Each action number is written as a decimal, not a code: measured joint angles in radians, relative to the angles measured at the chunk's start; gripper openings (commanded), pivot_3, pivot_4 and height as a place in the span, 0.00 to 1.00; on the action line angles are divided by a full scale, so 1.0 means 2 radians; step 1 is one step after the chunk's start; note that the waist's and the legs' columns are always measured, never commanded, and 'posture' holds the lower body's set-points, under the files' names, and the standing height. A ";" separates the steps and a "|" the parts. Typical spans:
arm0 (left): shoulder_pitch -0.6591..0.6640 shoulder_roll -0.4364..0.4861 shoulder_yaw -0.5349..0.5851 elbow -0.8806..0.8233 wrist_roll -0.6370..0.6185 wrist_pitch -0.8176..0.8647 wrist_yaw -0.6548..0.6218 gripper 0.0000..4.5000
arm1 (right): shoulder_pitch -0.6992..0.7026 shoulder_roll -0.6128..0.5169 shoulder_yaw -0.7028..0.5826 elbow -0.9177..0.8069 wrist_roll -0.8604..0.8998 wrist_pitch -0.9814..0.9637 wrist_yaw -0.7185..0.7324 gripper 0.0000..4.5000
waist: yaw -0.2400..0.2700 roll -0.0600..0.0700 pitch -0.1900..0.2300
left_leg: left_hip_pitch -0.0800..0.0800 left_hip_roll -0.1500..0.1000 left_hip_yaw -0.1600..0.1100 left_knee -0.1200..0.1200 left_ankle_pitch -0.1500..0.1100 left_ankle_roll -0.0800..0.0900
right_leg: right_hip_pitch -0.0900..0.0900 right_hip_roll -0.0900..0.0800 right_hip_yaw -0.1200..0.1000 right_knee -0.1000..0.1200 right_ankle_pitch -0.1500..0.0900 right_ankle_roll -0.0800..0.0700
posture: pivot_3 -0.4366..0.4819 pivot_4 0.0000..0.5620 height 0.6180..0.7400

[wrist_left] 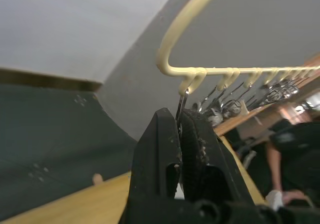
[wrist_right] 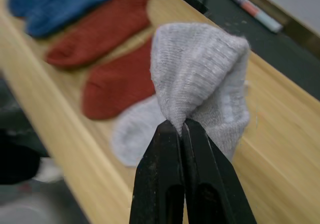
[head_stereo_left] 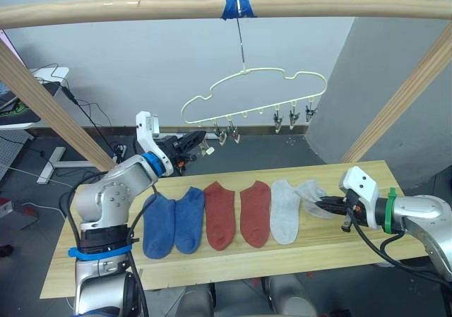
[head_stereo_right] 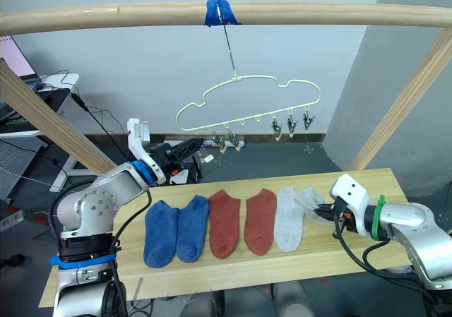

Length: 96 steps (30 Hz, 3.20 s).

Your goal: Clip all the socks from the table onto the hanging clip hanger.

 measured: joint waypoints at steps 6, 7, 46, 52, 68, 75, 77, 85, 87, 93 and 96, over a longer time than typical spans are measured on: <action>-0.040 -0.023 0.059 0.034 -0.104 0.107 0.049 0.00 | -0.116 0.103 0.087 -0.029 0.025 0.041 -0.047 0.00 | 0.001 -0.002 0.002 | -0.001 0.000 -0.001 0.000 0.000 0.000 | -0.001 0.000 -0.001 0.000 0.000 0.000 | 0.34 0.39 1.00; -0.044 -0.031 0.060 0.035 -0.121 0.123 0.061 0.00 | -0.128 0.123 0.116 -0.026 0.021 0.041 -0.056 0.00 | 0.002 -0.002 0.002 | -0.001 0.000 -0.002 0.000 0.000 0.000 | -0.001 0.000 -0.001 0.000 0.000 0.000 | 0.35 0.39 1.00; 0.005 -0.002 0.024 -0.026 -0.218 0.118 0.084 0.18 | -0.217 0.227 0.161 0.070 0.001 0.036 -0.108 0.00 | 0.025 -0.003 0.003 | -0.005 -0.001 -0.003 0.000 0.000 -0.001 | -0.004 -0.001 -0.002 -0.001 0.002 -0.003 | 0.38 0.36 1.00; 0.007 0.002 0.024 -0.029 -0.221 0.103 0.077 0.60 | -0.220 0.228 0.161 0.083 -0.004 0.034 -0.108 0.00 | 0.025 -0.003 0.003 | -0.005 -0.001 -0.003 0.000 0.000 -0.001 | -0.004 -0.001 -0.002 -0.001 0.002 -0.003 | 0.39 0.36 1.00; 0.066 0.113 -0.002 -0.086 -0.150 0.070 0.011 1.00 | -0.240 0.252 0.162 0.127 -0.010 0.026 -0.121 0.37 | 0.028 -0.003 0.003 | -0.007 -0.001 -0.003 0.000 0.000 -0.001 | -0.006 -0.001 -0.002 -0.001 0.002 -0.004 | 0.42 0.36 1.00; 0.088 0.107 -0.028 -0.116 -0.114 0.038 -0.002 1.00 | -0.220 0.218 0.161 0.127 -0.013 0.014 -0.112 0.91 | 0.030 -0.003 0.003 | -0.008 -0.001 -0.003 0.000 0.000 -0.001 | -0.007 -0.002 -0.002 -0.001 0.002 -0.004 | 0.41 0.36 1.00; 0.092 0.102 -0.041 -0.129 -0.094 0.021 -0.002 1.00 | -0.199 0.194 0.158 0.120 -0.014 0.012 -0.105 1.00 | 0.031 -0.003 0.003 | -0.009 -0.001 -0.003 0.000 0.000 -0.001 | -0.007 -0.002 -0.002 -0.001 0.002 -0.004 | 0.40 0.36 1.00; 0.136 0.065 -0.092 -0.169 0.027 -0.104 0.000 1.00 | -0.157 0.156 0.091 0.060 -0.004 -0.012 -0.106 1.00 | 0.028 -0.003 0.003 | -0.008 0.000 -0.001 0.000 0.000 -0.001 | -0.008 -0.001 -0.002 0.000 0.002 -0.004 | 0.38 0.37 1.00; 0.150 0.055 -0.108 -0.170 0.064 -0.142 -0.001 1.00 | -0.148 0.155 0.074 0.042 0.010 -0.013 -0.105 1.00 | 0.028 -0.003 0.003 | -0.008 0.000 -0.001 0.000 0.000 -0.001 | -0.008 -0.001 -0.001 -0.001 0.002 -0.004 | 0.36 0.37 1.00; 0.160 0.016 -0.143 -0.170 0.124 -0.219 -0.002 0.68 | -0.133 0.140 0.047 -0.001 0.039 -0.008 -0.103 1.00 | 0.028 -0.003 0.003 | -0.008 0.000 -0.001 0.000 0.000 0.000 | -0.007 -0.001 -0.001 -0.001 0.002 -0.004 | 0.36 0.37 1.00; 0.156 0.004 -0.172 -0.169 0.182 -0.265 0.005 0.62 | -0.128 0.139 0.036 -0.015 0.045 -0.013 -0.108 1.00 | 0.028 -0.003 0.003 | -0.008 -0.001 -0.001 0.000 0.000 0.000 | -0.007 -0.001 -0.001 -0.001 0.002 -0.004 | 0.35 0.36 1.00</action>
